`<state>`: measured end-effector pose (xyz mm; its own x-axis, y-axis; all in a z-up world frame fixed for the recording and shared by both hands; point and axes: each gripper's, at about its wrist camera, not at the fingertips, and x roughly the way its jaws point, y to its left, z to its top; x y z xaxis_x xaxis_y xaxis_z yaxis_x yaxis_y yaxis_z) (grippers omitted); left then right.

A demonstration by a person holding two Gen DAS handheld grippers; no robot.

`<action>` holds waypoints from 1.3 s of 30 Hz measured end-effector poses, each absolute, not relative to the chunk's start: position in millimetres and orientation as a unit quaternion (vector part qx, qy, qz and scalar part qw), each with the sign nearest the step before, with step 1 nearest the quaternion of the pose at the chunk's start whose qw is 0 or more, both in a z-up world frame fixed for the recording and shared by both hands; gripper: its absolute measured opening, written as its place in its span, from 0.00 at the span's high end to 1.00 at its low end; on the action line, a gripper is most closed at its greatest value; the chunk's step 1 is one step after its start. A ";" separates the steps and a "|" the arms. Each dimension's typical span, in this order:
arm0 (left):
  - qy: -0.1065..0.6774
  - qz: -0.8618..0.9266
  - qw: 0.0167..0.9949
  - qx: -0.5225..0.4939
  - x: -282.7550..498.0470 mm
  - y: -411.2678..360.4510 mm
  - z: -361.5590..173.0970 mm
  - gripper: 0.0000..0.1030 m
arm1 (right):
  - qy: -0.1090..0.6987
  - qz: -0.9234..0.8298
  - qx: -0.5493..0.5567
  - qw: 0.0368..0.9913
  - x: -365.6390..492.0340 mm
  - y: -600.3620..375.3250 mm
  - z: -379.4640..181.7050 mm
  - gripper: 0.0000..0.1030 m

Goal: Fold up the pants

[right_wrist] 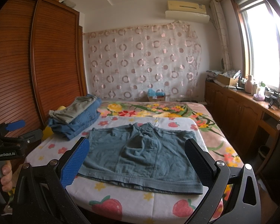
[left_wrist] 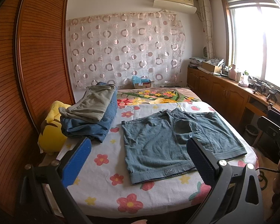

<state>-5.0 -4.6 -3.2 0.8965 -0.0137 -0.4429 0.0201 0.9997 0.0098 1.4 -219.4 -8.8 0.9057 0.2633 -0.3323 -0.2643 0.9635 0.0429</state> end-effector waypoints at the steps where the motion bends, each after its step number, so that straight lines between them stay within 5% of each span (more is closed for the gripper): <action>1: 0.227 -0.007 0.974 0.007 -4.3 -3.8 -2.6 0.00 | 0.170 0.135 -0.002 0.976 1.3 -219.4 -8.8 0.00; 39: 0.226 -0.007 0.974 0.005 -4.9 -5.6 -4.6 0.00 | 0.170 0.135 0.000 0.976 1.0 -221.9 -8.8 0.00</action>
